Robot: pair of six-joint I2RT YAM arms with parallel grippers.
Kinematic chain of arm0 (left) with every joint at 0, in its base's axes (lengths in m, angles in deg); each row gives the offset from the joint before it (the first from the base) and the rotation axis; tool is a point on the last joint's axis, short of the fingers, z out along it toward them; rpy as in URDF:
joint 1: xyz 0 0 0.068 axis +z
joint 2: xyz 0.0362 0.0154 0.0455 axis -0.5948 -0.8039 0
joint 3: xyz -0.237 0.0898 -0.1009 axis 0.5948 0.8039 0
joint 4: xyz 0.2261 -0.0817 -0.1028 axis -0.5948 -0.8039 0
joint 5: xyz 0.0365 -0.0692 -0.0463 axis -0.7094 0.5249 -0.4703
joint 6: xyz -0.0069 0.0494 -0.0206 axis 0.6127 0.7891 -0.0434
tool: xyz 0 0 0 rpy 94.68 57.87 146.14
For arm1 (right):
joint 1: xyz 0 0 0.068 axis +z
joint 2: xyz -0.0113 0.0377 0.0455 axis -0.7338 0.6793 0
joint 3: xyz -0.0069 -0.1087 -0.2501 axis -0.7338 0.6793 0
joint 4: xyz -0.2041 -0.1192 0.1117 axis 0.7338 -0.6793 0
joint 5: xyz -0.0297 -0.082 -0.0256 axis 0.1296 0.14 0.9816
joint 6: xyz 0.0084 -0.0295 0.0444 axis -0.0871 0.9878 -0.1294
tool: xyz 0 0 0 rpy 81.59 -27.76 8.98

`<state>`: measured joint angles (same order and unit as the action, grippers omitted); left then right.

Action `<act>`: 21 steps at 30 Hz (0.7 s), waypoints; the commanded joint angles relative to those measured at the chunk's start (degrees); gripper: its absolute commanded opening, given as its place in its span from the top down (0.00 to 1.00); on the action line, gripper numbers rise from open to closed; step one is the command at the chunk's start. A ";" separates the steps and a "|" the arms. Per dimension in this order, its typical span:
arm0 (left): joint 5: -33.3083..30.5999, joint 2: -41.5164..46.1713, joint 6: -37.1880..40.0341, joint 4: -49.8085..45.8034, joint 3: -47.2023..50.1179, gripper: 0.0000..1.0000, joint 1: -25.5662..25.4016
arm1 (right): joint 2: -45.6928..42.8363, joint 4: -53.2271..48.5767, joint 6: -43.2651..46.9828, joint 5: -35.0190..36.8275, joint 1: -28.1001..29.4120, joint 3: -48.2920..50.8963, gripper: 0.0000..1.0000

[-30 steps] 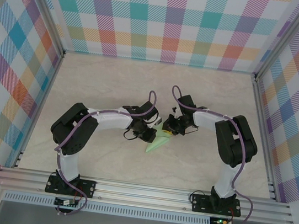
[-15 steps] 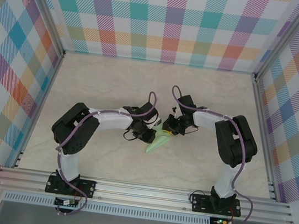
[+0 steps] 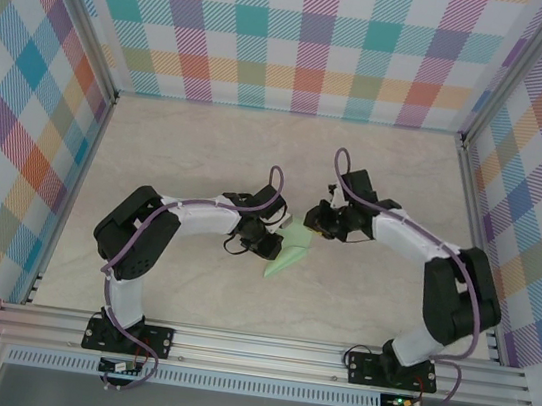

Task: Fold a paper plane with a square sheet of paper (pick it up from the middle)
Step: Third fold the triangle at the center of the table.

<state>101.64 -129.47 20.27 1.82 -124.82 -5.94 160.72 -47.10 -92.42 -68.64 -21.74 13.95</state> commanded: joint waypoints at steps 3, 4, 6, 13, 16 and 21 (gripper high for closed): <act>1.06 -1.98 -0.32 -0.56 1.01 0.87 0.43 | -4.58 12.22 -10.08 -5.80 1.68 12.42 0.85; 1.10 -1.98 -0.33 -0.62 1.03 0.87 0.47 | -4.96 14.50 -11.35 -6.17 2.47 14.15 0.85; 1.30 -1.98 -0.27 -0.39 1.10 0.87 0.46 | -4.96 18.65 -13.95 -6.93 4.07 16.55 0.86; 1.44 -2.33 -0.04 -0.66 0.74 0.87 0.43 | 0.16 27.45 -20.70 -3.47 10.49 17.34 0.89; 1.54 -2.32 -0.02 -0.90 0.81 0.87 0.43 | 2.17 29.56 -21.92 -3.44 11.26 16.57 0.89; 1.36 -2.33 0.04 -0.96 0.97 0.87 0.45 | 3.56 29.26 -22.25 -2.55 11.53 16.51 0.89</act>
<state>102.19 -129.64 20.29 1.86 -124.82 -5.74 163.45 -20.66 -113.23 -71.88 -10.46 31.55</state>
